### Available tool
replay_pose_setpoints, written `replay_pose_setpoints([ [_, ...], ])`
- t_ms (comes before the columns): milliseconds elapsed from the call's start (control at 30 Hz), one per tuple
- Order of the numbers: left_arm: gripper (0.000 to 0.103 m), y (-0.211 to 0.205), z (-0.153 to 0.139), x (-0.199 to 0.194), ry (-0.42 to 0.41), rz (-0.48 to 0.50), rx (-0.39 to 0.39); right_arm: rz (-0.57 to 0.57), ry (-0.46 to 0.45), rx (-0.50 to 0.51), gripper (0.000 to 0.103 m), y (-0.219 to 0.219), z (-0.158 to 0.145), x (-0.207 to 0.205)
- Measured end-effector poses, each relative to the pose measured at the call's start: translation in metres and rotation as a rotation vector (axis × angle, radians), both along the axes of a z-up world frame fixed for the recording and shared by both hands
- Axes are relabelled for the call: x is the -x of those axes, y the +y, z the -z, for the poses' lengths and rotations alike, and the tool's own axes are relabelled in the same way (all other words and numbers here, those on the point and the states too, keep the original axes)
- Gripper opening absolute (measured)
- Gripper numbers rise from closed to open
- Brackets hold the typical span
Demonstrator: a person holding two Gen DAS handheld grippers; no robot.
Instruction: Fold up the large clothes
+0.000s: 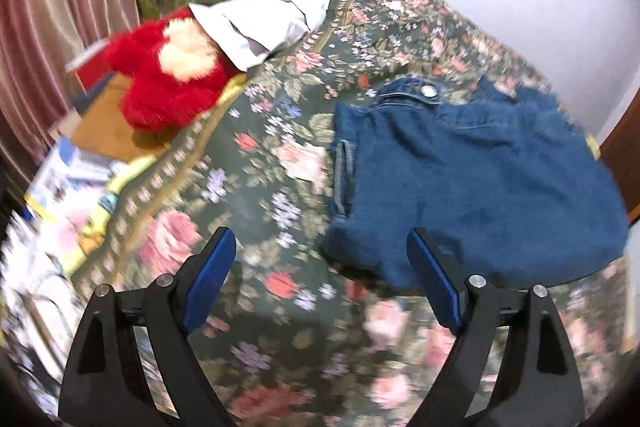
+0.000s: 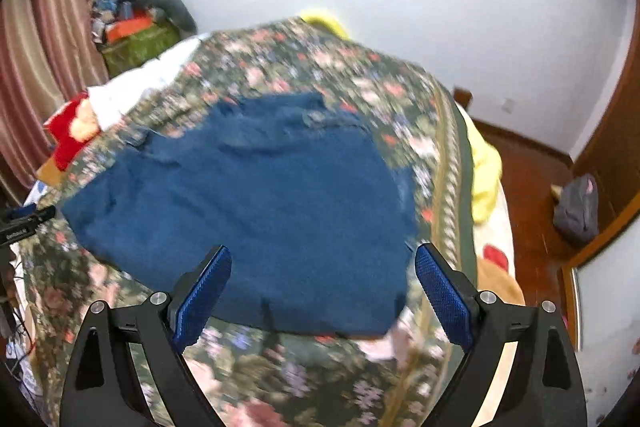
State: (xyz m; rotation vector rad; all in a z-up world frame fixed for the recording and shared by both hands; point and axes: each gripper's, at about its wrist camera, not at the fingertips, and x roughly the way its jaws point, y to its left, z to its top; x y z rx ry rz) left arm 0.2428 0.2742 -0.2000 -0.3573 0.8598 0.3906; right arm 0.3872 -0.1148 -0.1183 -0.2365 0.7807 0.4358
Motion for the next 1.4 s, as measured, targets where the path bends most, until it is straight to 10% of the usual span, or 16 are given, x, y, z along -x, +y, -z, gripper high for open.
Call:
replay_pose_setpoints([
  [767, 0.087, -0.021, 0.085, -0.042, -0.049, 0.027, 0.705, -0.256, 0.178, 0.258, 0.102, 0.160, 0.123, -0.006],
  [1233, 0.086, -0.016, 0.095, -0.102, -0.131, -0.181, 0.681, -0.289, 0.206, 0.218, 0.103, 0.153, 0.127, -0.008],
  [1400, 0.053, -0.010, 0.089, -0.113, -0.088, -0.251, 0.570, -0.301, 0.228, 0.194, 0.103, 0.150, 0.124, -0.008],
])
